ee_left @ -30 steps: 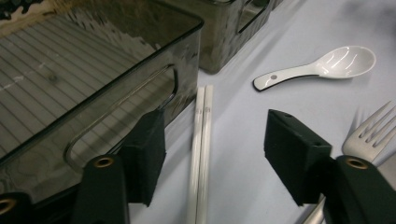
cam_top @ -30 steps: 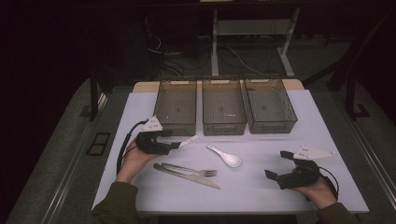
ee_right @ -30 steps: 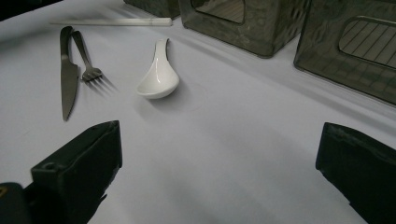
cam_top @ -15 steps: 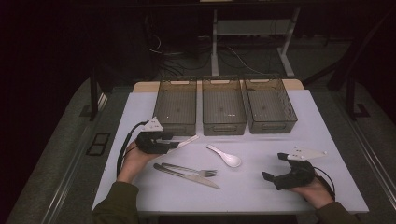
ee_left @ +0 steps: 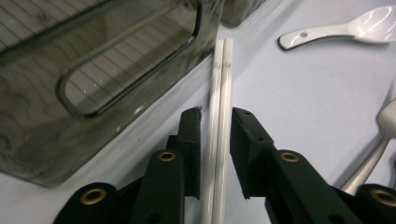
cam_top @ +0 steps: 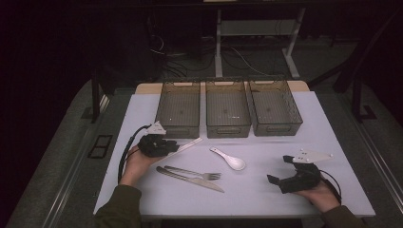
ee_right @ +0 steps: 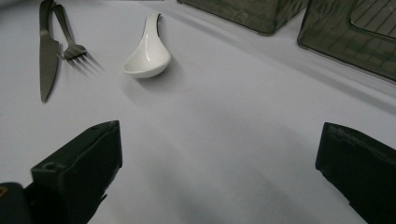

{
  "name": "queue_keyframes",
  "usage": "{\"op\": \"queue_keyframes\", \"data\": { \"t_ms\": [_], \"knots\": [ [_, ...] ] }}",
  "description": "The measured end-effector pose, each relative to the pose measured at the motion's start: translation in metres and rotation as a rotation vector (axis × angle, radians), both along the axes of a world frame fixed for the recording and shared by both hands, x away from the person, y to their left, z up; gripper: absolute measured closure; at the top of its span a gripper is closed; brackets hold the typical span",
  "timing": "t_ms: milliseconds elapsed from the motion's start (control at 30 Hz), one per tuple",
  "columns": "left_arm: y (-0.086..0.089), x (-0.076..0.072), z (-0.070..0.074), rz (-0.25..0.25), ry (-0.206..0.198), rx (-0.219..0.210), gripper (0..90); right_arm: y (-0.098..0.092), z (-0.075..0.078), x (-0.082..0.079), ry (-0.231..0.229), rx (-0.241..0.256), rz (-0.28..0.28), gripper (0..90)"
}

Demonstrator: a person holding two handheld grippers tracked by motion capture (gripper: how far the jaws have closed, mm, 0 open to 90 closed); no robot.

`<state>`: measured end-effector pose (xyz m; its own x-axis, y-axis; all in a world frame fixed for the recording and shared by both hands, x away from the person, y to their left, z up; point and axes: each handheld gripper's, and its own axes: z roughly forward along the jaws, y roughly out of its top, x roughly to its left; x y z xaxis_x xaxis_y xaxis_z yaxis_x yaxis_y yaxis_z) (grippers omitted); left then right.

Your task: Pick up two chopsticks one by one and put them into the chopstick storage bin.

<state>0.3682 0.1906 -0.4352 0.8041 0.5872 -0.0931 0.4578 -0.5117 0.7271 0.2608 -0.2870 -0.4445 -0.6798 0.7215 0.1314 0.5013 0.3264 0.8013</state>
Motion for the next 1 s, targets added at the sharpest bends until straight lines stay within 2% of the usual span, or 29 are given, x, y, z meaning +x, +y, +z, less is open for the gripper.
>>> {"op": "queue_keyframes", "data": {
  "t_ms": [67, 267, 500, 700, 1000],
  "knots": [
    [0.0011, 0.0013, -0.0019, -0.006, 0.005, 0.014, 76.0, 0.0000, 0.0001, -0.0002, 0.000, -0.003, 0.002, 0.6],
    [0.0008, 0.0011, -0.0022, -0.006, 0.008, 0.014, 80.7, 0.0000, 0.0002, -0.0003, -0.001, -0.004, 0.002, 0.7],
    [0.0002, 0.0013, -0.0037, -0.003, 0.017, 0.019, 81.6, 0.0000, 0.0001, -0.0003, -0.002, -0.010, 0.002, 0.6],
    [-0.0013, 0.0020, -0.0054, -0.011, 0.021, 0.043, 81.6, -0.0001, 0.0000, -0.0003, -0.003, -0.011, 0.002, 0.7],
    [-0.0008, 0.0020, -0.0061, -0.005, 0.017, 0.044, 81.4, -0.0002, 0.0002, -0.0004, -0.003, -0.010, 0.001, 0.7]
  ]
}}
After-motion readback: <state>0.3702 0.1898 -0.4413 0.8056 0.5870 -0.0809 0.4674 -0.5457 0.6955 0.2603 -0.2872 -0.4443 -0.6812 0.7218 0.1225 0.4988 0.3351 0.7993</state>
